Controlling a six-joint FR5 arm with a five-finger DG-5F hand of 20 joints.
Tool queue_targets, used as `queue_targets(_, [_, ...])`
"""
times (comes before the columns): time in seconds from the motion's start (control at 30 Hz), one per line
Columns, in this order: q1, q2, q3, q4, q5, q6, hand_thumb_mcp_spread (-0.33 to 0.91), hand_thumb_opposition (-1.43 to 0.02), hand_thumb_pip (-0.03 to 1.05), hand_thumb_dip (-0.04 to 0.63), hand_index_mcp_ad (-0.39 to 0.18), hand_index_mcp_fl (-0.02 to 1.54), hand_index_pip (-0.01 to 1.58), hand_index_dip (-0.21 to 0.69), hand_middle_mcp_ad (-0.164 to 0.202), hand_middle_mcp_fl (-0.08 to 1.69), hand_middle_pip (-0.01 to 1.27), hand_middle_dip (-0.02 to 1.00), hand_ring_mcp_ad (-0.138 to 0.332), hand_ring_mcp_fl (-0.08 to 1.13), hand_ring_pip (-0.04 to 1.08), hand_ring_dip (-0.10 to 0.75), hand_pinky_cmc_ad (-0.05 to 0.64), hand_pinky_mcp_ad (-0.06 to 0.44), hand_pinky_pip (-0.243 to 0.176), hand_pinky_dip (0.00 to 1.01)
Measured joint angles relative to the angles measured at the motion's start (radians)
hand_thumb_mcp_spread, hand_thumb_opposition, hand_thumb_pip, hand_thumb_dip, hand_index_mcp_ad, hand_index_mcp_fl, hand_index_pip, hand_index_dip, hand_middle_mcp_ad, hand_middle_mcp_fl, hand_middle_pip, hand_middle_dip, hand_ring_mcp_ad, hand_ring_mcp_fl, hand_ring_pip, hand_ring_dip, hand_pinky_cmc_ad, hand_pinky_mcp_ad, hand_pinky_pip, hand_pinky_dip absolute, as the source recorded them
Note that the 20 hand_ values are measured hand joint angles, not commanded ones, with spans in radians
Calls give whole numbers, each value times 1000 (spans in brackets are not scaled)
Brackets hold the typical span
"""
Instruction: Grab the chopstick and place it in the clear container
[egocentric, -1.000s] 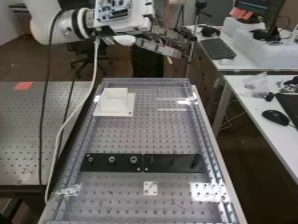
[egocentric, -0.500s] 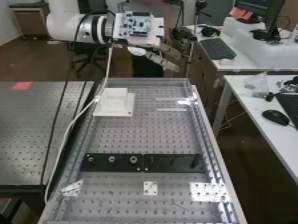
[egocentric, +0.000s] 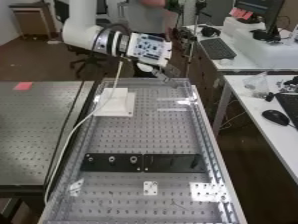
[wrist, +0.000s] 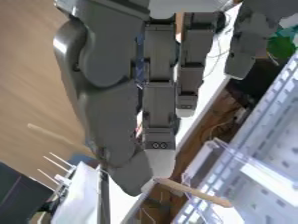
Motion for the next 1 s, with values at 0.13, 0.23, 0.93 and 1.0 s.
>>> queue_targets(0.13, [-1,-36,15,-37,-40,20,806,-1108,396,246,-138,1381,218,391,-24,1506,141,653,52,567,124,463,349,346,0,180])
queue_targets(0.23, [-1,-52,26,-53,-39,27,806,-1108,393,246,-152,1381,218,391,-24,1506,141,653,52,564,124,459,349,347,0,180])
queue_targets(0.93, [-7,-121,58,-99,-30,69,806,-1108,396,246,-150,1381,218,391,-26,1506,141,656,52,567,124,456,349,346,0,180])
queue_targets(1.0, [-10,-127,68,-108,-30,66,806,-1108,396,246,-148,1381,218,391,-26,1506,141,653,52,564,124,454,349,346,0,180])
